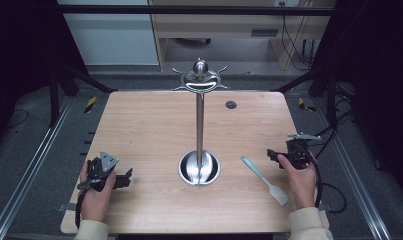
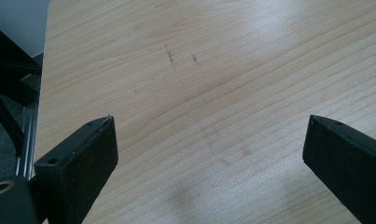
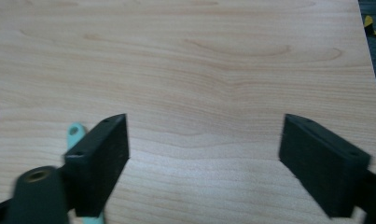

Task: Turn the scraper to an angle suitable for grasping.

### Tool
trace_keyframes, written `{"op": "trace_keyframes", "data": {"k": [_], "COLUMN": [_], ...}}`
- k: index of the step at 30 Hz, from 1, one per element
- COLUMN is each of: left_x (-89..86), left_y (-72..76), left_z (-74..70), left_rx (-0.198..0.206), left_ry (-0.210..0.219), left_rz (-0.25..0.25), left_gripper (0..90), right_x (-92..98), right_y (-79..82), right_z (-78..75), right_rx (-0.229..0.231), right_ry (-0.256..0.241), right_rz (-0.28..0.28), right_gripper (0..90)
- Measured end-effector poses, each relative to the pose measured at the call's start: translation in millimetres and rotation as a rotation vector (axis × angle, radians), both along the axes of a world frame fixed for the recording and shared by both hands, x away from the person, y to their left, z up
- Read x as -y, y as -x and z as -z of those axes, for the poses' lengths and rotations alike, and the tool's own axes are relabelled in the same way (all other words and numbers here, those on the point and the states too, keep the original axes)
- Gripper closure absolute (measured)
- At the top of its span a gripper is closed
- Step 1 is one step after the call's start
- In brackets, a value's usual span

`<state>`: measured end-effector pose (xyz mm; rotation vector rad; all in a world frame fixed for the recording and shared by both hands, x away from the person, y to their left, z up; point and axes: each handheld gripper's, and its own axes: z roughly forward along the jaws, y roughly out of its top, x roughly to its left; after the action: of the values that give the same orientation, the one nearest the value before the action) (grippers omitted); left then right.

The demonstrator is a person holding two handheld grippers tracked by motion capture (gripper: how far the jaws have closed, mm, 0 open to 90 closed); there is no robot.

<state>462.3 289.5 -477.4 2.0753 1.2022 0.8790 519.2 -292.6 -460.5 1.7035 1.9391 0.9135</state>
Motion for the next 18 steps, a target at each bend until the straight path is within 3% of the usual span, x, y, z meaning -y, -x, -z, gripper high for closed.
{"op": "trace_keyframes", "data": {"k": [3,7,8,12,13,18], "left_x": [0.9,1.1,0.4,-0.1,0.0,0.2], "left_y": [-0.1,0.4,0.2,0.1,0.3,-0.2], "left_z": [0.2,-0.2,0.0,-0.3,-0.5,-0.4], "left_rx": [-0.001,0.003,0.001,0.002,0.002,0.002], "left_ry": [-0.001,-0.003,-0.004,-0.002,-0.002,-0.003], "left_rz": [0.001,0.002,0.001,-0.001,0.001,0.002], "left_gripper": [3.1,3.1,3.1,3.1,3.1,3.1], "right_x": [-3.3,-6.0,-8.5,-13.0,-16.6,-30.1], "right_y": [-2.9,-3.5,-3.5,-2.9,-2.3,-0.9], "right_z": [4.5,4.8,4.5,4.5,4.5,4.6], "right_rx": [-0.026,-0.023,-0.019,-0.015,-0.010,-0.009], "right_ry": [0.070,0.106,0.141,0.161,0.181,0.199], "right_rz": [0.012,0.015,0.016,0.008,-0.003,-0.050], "right_gripper": [25.2,30.2,33.8,40.6,47.2,58.0]}}
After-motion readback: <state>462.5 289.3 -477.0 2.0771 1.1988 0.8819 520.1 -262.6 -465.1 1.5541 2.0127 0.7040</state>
